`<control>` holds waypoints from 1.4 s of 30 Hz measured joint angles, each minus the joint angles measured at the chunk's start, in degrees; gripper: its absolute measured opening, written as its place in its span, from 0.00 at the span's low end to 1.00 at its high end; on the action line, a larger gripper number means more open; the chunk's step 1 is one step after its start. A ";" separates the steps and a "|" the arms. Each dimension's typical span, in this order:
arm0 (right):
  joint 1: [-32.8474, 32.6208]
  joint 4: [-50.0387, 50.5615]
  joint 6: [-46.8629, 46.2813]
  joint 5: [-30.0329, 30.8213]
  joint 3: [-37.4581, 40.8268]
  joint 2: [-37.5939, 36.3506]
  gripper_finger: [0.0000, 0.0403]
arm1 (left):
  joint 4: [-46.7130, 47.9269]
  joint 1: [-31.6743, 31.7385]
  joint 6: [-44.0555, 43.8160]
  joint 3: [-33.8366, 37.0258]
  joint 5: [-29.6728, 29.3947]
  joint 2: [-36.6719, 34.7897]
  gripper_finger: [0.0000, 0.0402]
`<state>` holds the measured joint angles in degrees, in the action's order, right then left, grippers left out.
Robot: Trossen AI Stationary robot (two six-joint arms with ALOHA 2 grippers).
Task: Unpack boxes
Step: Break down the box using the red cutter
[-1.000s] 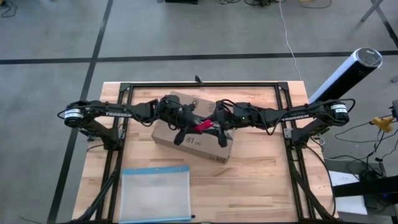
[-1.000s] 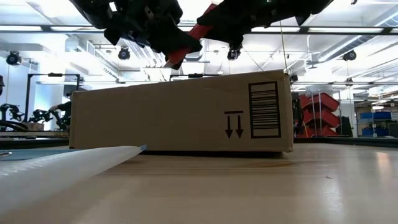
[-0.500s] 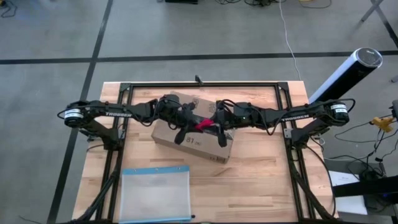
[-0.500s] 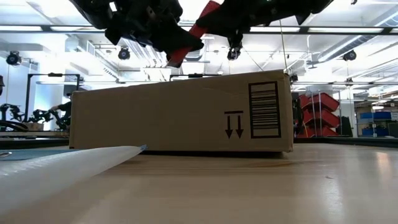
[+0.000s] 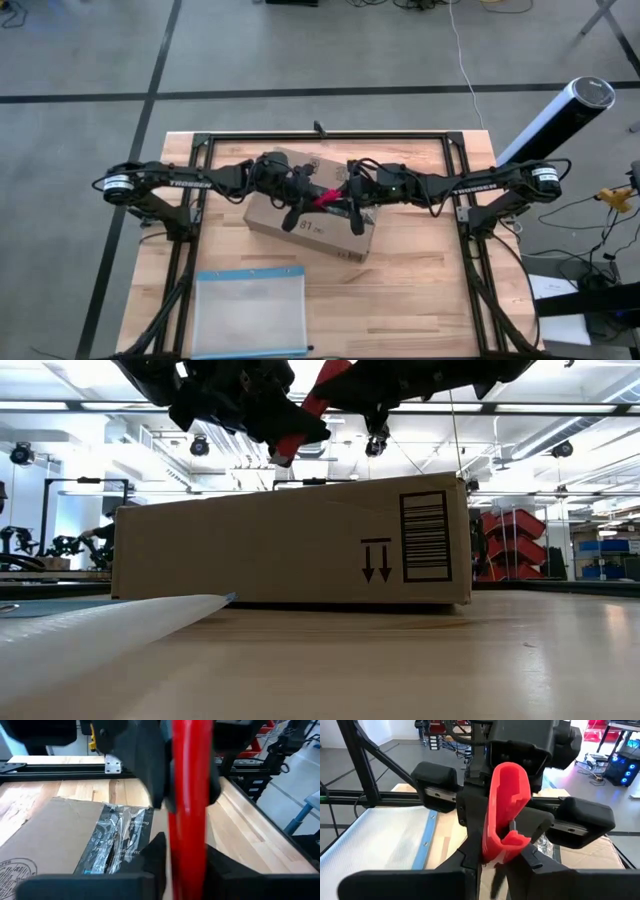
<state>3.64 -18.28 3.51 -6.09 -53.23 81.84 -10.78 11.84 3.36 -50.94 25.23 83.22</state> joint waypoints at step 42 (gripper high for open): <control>-0.04 8.21 2.23 5.76 -0.04 -4.48 0.31 | -0.26 0.70 3.85 -0.04 -10.00 -2.47 0.06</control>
<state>3.60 -10.07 5.74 -0.33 -53.28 77.36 -11.05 12.53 7.20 -50.98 15.24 80.75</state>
